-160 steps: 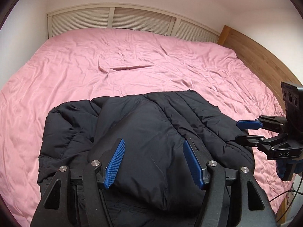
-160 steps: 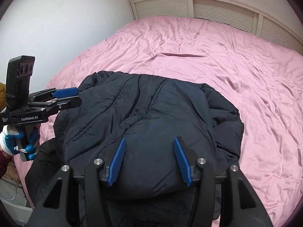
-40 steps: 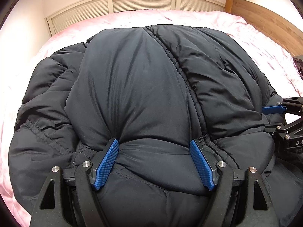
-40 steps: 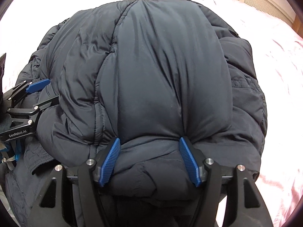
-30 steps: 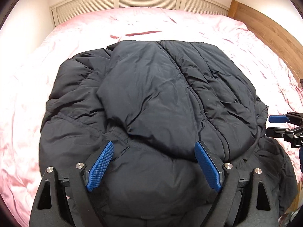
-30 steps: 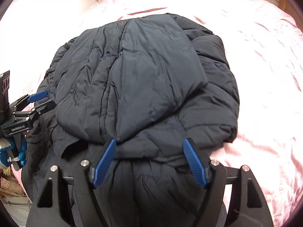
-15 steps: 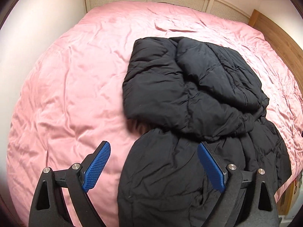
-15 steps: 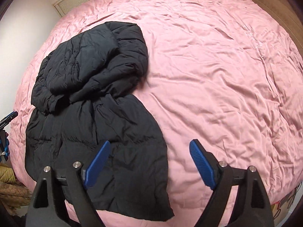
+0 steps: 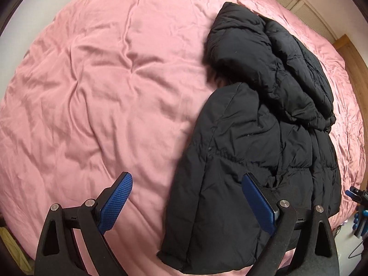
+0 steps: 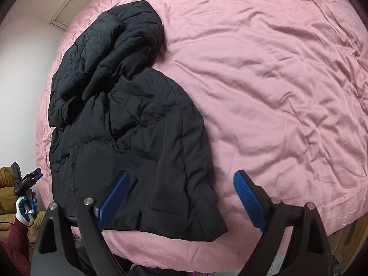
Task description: Fold large clothes
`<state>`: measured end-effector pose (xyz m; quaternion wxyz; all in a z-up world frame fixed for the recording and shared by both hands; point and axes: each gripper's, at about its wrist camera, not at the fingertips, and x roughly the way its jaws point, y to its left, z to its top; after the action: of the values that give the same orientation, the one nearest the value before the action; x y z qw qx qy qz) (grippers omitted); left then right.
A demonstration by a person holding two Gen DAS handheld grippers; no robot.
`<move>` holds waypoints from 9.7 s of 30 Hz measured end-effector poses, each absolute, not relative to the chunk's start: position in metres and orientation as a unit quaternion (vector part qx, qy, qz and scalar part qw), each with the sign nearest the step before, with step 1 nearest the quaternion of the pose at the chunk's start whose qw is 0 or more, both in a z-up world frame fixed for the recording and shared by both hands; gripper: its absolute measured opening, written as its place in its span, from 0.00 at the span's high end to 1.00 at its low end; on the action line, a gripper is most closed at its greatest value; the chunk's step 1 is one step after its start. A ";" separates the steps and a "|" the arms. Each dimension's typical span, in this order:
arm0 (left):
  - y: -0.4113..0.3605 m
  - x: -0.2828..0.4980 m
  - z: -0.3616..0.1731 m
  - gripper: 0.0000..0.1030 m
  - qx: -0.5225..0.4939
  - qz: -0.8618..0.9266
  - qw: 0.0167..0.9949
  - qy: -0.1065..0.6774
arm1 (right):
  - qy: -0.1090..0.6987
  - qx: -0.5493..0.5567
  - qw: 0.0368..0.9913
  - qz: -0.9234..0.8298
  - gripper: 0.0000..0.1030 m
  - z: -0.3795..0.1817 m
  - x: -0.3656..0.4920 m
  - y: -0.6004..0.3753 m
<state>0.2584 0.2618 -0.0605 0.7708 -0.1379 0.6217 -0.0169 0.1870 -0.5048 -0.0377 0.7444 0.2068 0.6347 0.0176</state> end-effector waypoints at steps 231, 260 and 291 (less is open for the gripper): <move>0.002 0.724 -0.133 0.01 -0.081 -0.052 0.831 0.548 | 0.520 0.067 0.848 0.081 0.00 -0.078 0.677 -0.319; 0.084 0.669 -0.063 0.01 -0.139 -0.049 0.864 0.481 | 0.483 0.047 0.862 0.145 0.00 -0.019 0.639 -0.285; 0.062 0.695 -0.064 0.03 -0.098 -0.052 0.865 0.490 | 0.479 0.007 0.873 0.091 0.00 -0.005 0.687 -0.291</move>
<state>0.6955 0.0625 -0.0639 0.8648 -0.0982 0.4897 -0.0521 0.6870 -0.2909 -0.0054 0.8731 0.0070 0.4789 0.0908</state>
